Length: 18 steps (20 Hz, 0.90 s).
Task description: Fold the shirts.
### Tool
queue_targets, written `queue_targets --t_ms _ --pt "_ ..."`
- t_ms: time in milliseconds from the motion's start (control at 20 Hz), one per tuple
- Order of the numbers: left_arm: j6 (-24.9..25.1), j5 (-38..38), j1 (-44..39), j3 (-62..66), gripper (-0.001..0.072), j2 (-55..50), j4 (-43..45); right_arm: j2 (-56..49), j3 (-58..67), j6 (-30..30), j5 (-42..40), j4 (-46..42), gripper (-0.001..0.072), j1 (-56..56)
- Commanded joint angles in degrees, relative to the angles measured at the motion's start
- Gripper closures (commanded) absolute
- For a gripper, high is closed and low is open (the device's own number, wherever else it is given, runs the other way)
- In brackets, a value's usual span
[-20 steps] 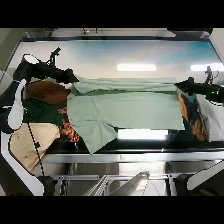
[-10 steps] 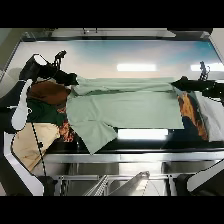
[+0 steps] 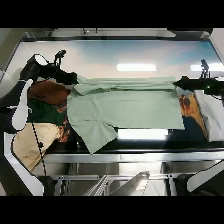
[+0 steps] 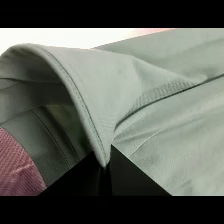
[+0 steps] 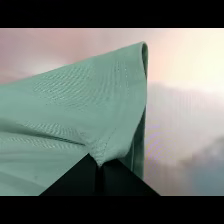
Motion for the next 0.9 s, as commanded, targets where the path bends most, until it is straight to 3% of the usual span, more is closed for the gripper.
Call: queue_targets --t_ms 0,100,150,200,400,450,550,700,800,850 --pt "-0.02 -0.02 -0.04 0.04 0.0695 -0.02 0.22 0.04 0.07 0.63 0.11 -1.88 0.0687 0.42" --pt "0.04 -0.02 -0.63 0.04 0.0696 -0.02 0.24 0.04 0.07 -0.24 0.04 -1.88 0.0678 1.07" --pt "0.17 -0.07 -0.59 0.04 0.0695 -0.02 0.24 0.04 0.07 -0.24 -0.07 -2.08 0.0600 1.38" --pt "0.15 -0.24 -0.59 0.07 0.0692 0.00 0.20 0.07 0.07 -0.24 0.04 -2.10 0.0473 1.60" --pt "0.13 -6.12 -0.59 2.08 0.0686 0.00 0.17 3.06 0.07 2.95 0.04 -7.80 0.0468 1.62" --pt "0.13 -9.11 -0.57 3.82 0.0585 0.00 0.20 4.79 0.07 4.72 -0.15 -10.99 0.0468 1.62" --pt "-0.20 -14.23 -0.55 8.09 0.0010 0.00 0.22 8.59 0.07 9.22 -0.15 -17.46 0.0468 1.62" --pt "-5.62 -17.84 0.28 10.97 0.0005 1.44 0.42 13.97 0.04 21.24 1.14 -27.85 0.0471 1.20" --pt "-8.17 -17.92 1.73 6.82 0.0005 5.27 0.44 16.85 0.04 23.80 6.01 -29.29 0.0688 0.17" --pt "-9.01 -19.21 2.69 4.33 0.0006 7.41 0.39 18.03 -0.02 24.33 9.68 -29.29 0.0688 -0.28"
